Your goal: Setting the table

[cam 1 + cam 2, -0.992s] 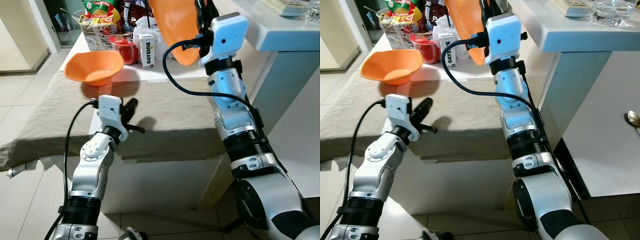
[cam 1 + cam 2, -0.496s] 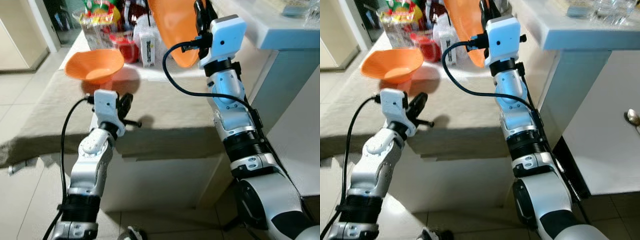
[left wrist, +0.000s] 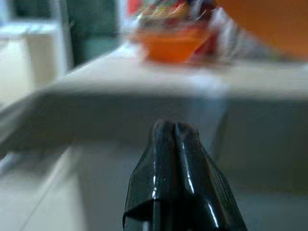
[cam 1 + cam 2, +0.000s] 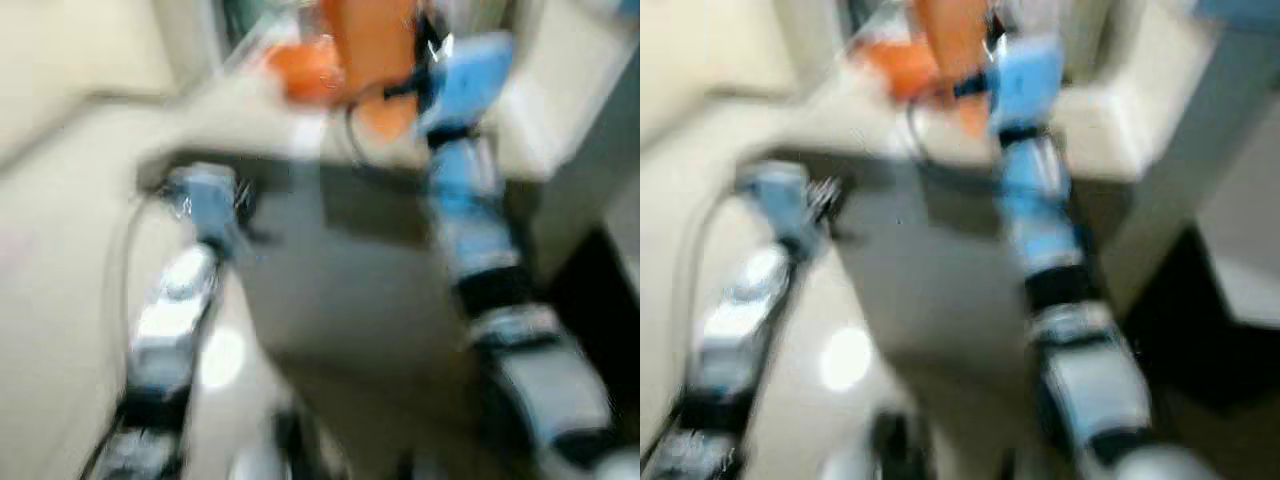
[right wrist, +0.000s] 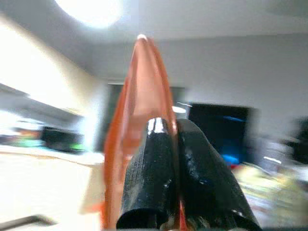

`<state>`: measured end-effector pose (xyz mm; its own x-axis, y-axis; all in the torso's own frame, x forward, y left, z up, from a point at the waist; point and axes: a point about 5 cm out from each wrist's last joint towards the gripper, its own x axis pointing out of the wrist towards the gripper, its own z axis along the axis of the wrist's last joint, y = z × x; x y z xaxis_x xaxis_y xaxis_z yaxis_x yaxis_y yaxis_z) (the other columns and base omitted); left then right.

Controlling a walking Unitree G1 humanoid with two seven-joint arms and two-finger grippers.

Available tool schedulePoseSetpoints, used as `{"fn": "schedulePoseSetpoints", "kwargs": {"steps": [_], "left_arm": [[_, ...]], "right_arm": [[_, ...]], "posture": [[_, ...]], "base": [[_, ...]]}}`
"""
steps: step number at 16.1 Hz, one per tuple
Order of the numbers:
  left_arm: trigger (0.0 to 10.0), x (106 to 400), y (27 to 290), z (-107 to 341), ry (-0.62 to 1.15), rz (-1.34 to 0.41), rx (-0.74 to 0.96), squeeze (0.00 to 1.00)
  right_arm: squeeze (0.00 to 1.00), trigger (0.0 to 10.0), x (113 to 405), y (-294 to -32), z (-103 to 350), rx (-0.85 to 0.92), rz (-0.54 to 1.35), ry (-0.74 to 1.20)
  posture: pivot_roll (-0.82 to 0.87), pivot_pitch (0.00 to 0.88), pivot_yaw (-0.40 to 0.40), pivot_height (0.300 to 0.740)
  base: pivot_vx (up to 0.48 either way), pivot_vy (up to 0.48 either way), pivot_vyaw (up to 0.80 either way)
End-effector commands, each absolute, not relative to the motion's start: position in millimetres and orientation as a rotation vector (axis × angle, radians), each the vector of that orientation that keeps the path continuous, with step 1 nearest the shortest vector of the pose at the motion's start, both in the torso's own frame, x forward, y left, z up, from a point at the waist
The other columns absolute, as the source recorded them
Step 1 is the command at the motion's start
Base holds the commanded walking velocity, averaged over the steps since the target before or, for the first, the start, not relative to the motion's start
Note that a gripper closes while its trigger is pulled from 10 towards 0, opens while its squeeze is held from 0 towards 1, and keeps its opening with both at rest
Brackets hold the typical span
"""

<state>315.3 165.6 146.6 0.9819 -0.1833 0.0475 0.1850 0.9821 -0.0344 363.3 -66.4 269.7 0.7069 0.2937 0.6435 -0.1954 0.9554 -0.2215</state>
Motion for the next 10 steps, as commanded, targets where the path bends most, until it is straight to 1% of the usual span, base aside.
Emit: {"fn": "schedulePoseSetpoints", "kwargs": {"steps": [1, 5, 10], "left_arm": [[10.0, 320.7, 145.7, 160.6, -0.089, -0.260, -0.038, 0.00], [10.0, 320.3, 144.0, 162.1, -0.097, -0.283, -0.037, 0.00], [10.0, 320.3, 142.4, 165.2, -0.108, -0.298, -0.032, 0.00]], "right_arm": [[0.00, 0.0, 362.5, -78.2, 288.0, -0.143, 0.233, -0.812], [0.00, 0.0, 362.6, -78.0, 285.8, -0.148, 0.233, -0.806], [0.00, 0.0, 363.3, -77.9, 281.9, -0.150, 0.236, -0.785]], "posture": [[-0.05, 0.000, 0.052, 0.736], [-0.05, 0.000, 0.057, 0.736], [-0.05, 0.000, 0.062, 0.736]], "base": [[0.000, 0.000, 0.00], [0.000, 0.000, 0.00], [0.000, -0.414, 0.00]]}}
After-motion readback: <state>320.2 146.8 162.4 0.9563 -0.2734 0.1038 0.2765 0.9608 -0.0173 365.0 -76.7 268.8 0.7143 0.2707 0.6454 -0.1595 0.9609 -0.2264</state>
